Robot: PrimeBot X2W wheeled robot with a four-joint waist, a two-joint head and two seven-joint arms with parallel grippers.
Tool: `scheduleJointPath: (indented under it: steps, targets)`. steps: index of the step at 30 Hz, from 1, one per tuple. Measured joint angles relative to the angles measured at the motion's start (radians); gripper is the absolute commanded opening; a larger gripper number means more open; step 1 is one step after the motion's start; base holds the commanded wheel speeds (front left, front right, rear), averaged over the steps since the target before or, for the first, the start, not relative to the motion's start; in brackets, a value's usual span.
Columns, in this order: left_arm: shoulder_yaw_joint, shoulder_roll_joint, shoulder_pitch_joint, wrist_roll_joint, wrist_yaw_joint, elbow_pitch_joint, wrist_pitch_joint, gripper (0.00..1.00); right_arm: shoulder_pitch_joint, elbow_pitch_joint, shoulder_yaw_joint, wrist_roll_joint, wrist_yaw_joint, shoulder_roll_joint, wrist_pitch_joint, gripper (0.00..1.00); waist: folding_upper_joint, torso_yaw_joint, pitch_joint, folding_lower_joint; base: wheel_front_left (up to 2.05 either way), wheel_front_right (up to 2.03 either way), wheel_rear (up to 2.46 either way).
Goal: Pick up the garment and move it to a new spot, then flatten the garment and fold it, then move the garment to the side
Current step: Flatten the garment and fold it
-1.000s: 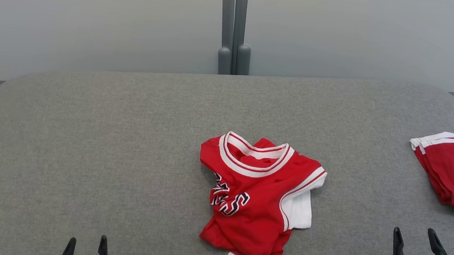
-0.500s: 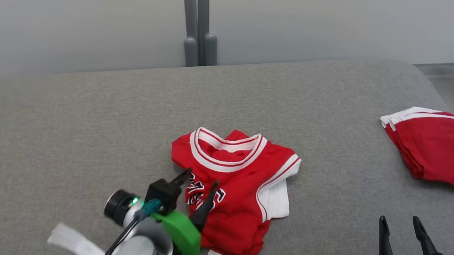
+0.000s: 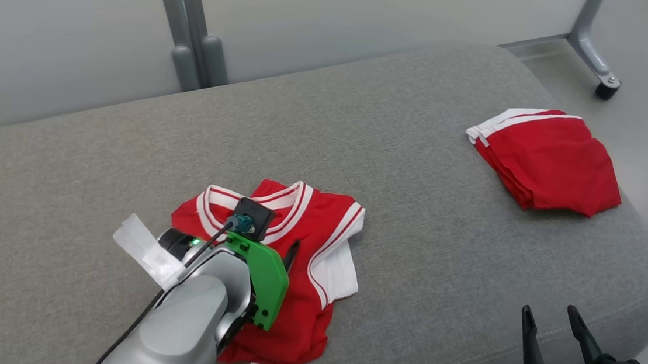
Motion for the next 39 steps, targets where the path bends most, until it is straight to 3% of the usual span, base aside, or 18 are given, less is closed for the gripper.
scheduleJointPath:
  steps: [8,9,10,15,23,30,39]
  targets:
    - [-0.021,0.0,-0.068,-0.006,0.012,0.16,-0.022,1.0,0.0,0.011,-0.012,0.005,0.0,0.0,0.0,1.0,0.0,-0.069,0.015,0.0,0.0,0.0,0.0]
    - [-0.025,-0.001,-0.071,-0.019,0.004,0.175,-0.004,0.77,0.0,0.013,-0.012,0.005,0.0,0.0,0.0,1.0,0.0,-0.071,0.015,0.0,0.0,0.0,0.0]
    - [-0.036,0.0,-0.071,-0.029,-0.003,0.187,0.017,0.0,0.0,0.015,-0.01,0.004,0.0,0.0,0.0,1.0,0.0,-0.071,0.014,0.0001,0.0,0.0,0.0]
    - [-0.077,0.0,-0.071,-0.084,-0.022,0.175,0.046,0.0,-0.003,0.016,-0.004,0.0,0.0,0.0,0.0,1.0,0.0,-0.063,0.008,0.0,0.0,0.0,0.0]
    - [-0.077,0.0,-0.148,-0.135,-0.009,0.117,-0.057,0.0,-0.003,0.014,-0.009,-0.003,0.0,0.0,0.0,1.0,0.0,-0.031,0.001,0.0,0.0,0.0,0.0]
    - [-0.078,0.003,-0.323,-0.1,0.013,0.087,-0.13,0.0,-0.011,0.018,0.018,-0.004,0.0,0.0,0.0,1.0,0.0,-0.006,0.002,0.0,0.0,0.0,0.0]
    - [-0.153,0.03,-0.547,-0.024,-0.04,0.118,-0.244,0.0,-0.131,0.025,0.096,0.049,0.0,0.0,0.0,1.0,0.0,-0.049,0.061,0.0001,0.0,0.0,0.0]
